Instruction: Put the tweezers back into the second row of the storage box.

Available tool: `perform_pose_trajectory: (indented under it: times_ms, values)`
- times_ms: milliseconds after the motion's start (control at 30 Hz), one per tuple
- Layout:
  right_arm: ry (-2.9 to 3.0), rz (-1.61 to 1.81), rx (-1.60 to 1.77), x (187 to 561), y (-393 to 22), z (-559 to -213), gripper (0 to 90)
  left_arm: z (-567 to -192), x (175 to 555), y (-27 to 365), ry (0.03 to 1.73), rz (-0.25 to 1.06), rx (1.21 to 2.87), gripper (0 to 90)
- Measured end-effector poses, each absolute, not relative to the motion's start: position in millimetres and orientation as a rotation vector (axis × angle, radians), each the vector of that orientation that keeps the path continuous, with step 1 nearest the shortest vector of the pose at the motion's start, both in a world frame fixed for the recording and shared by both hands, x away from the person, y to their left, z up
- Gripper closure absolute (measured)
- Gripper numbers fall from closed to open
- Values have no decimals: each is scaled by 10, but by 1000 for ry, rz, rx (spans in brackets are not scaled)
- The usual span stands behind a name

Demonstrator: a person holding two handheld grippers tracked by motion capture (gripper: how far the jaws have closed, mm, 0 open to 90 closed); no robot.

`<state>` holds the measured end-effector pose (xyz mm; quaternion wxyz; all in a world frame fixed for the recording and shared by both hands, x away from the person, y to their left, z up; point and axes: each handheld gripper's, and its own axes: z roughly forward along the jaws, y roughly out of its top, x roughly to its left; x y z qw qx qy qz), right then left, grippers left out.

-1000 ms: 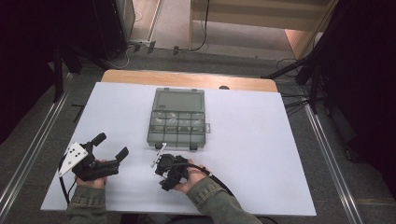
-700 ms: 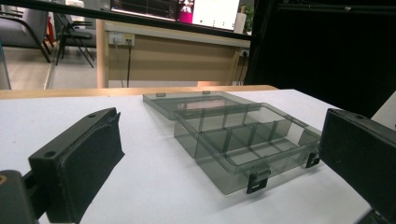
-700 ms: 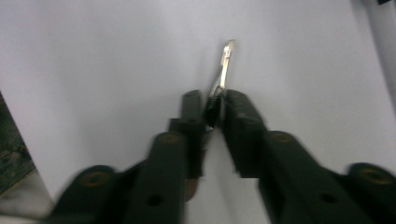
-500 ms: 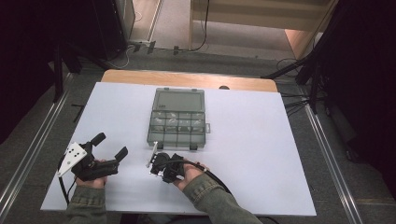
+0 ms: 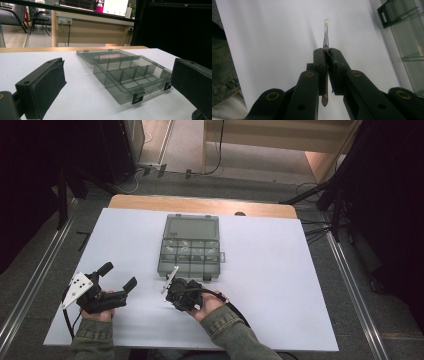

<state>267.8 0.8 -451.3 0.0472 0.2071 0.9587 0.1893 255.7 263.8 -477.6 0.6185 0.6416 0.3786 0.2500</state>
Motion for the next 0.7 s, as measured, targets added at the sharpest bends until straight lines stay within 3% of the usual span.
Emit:
perform_pose_trajectory:
  times_ms: [700]
  values:
    - [2811,807,761,2942,-204,-4287,864,-4777,2565,2635,872,573,1479,0]
